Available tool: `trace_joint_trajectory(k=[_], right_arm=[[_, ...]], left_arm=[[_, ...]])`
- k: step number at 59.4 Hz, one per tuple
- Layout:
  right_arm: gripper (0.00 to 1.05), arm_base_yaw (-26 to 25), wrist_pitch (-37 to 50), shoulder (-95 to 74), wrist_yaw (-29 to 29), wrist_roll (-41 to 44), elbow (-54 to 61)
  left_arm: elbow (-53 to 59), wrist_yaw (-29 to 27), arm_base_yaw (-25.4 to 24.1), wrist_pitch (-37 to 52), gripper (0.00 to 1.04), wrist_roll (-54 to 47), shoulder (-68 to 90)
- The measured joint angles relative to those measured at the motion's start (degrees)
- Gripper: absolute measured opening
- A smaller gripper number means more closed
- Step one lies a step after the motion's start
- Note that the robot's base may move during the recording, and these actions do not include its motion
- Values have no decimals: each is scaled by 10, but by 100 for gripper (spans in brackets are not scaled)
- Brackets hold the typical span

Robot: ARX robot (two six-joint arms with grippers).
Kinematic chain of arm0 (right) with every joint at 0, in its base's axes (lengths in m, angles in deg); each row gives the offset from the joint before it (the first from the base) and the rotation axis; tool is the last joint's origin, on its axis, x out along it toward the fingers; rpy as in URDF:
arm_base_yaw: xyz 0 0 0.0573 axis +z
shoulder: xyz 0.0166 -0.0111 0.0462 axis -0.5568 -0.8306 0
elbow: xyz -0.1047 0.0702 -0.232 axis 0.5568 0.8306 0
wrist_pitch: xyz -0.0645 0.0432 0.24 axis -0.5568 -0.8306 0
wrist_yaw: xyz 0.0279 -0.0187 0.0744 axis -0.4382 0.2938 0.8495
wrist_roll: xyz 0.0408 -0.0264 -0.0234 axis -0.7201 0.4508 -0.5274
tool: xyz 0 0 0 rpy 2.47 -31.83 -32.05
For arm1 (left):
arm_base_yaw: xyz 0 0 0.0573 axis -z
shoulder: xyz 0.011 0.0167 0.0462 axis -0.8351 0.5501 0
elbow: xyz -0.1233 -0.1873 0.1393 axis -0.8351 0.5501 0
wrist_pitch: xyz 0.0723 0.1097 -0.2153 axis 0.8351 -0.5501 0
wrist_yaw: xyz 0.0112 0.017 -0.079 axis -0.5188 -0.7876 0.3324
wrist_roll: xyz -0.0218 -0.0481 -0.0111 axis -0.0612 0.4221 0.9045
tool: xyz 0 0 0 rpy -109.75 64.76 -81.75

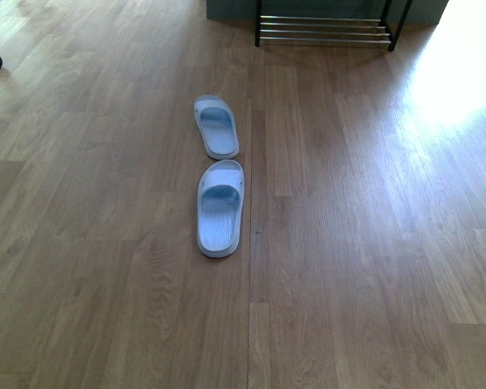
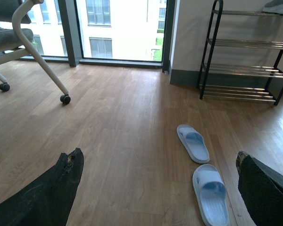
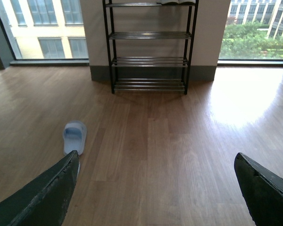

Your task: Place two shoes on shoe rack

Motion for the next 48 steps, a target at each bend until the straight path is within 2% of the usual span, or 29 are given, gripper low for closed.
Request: trace_joint_trajectory(k=[48], right_arm=[[96, 0, 0, 0, 0, 0, 0]], left_arm=[[0, 1, 0, 0, 95, 0, 0]])
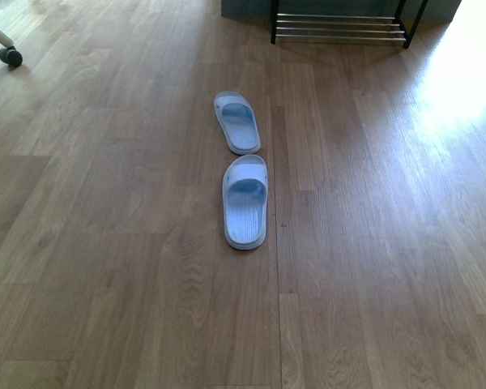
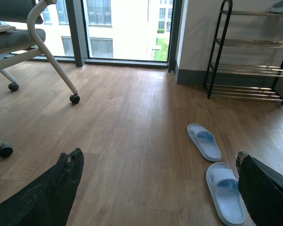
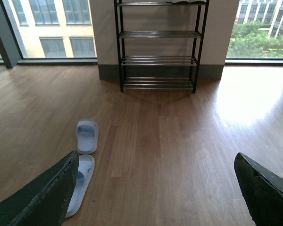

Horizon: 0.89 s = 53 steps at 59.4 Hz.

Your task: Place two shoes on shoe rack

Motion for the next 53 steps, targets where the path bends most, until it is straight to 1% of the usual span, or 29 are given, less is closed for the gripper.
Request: trace_joint_trajectory(k=[53], right_arm=[[96, 0, 0, 0, -2, 0, 0]], left_arm=[[0, 0, 0, 0, 95, 0, 0]])
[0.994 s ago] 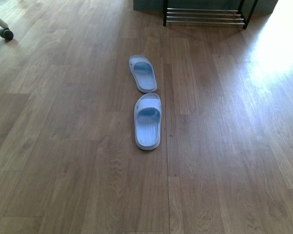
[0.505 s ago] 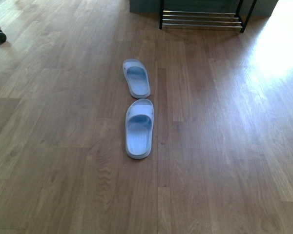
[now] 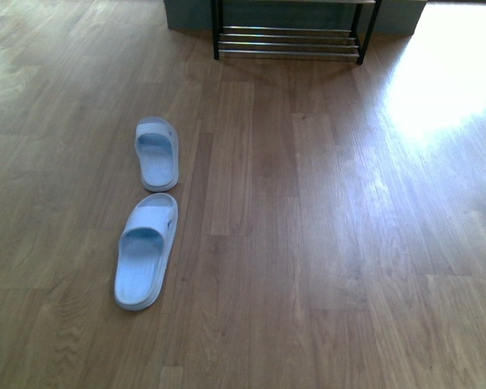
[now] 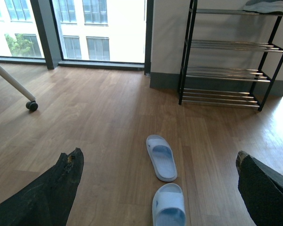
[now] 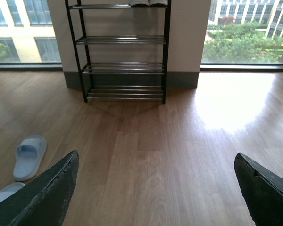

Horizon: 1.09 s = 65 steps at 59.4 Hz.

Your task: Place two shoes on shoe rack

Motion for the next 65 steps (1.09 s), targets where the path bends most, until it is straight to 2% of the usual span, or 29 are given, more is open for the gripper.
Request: trace_joint_trajectory(k=[36, 38, 40, 42, 45, 50, 54, 60, 65], right_arm=[[96, 0, 0, -2, 3, 0, 0], [96, 0, 0, -1, 3, 0, 0], [96, 0, 0, -1, 3, 0, 0], [96, 0, 0, -1, 2, 0, 0], [96, 0, 0, -1, 3, 0, 0], [96, 0, 0, -1, 2, 0, 0], [96, 0, 0, -1, 2, 0, 0], [96, 0, 0, -1, 2, 0, 0], [96, 0, 0, -1, 2, 0, 0]], left_arm=[[0, -2, 0, 0, 95, 0, 0], [-6, -29, 7, -18, 95, 17, 10], [-33, -96, 31, -75, 95, 59, 53], [-54, -140, 47, -85, 95, 97, 110], [-85, -168, 61, -56, 95, 153, 217], [-135, -171, 79, 23, 95, 203, 396], [-170, -148, 98, 70, 95, 214, 532], [-228, -138, 133, 131, 95, 193, 772], [-260, -138, 144, 150, 95, 168, 915]])
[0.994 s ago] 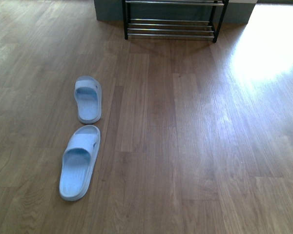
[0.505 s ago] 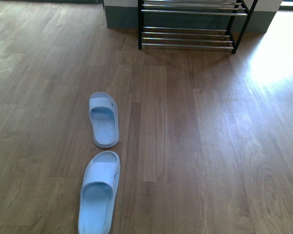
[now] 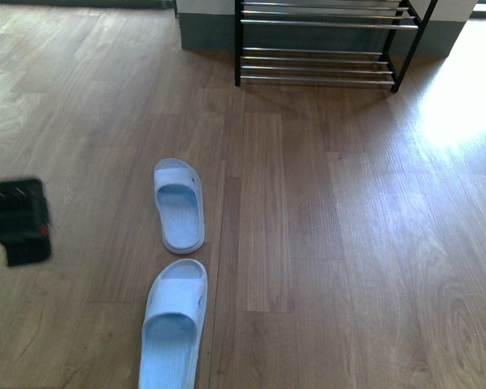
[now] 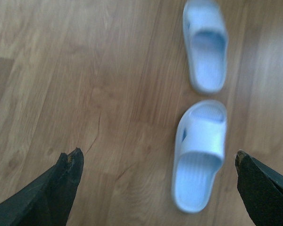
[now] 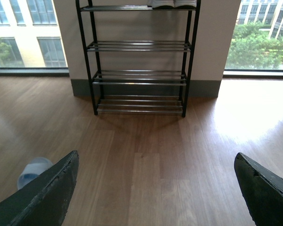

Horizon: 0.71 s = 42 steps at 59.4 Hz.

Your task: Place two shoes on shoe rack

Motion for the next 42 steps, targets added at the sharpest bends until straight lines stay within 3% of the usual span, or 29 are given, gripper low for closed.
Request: trace_joint_trajectory(k=[13, 42], right_arm=[[96, 0, 0, 0, 0, 0, 0], [96, 0, 0, 0, 0, 0, 0]], left_arm=[[-103, 10, 12, 9, 95, -76, 275], [-292, 1, 58, 33, 95, -262, 551]])
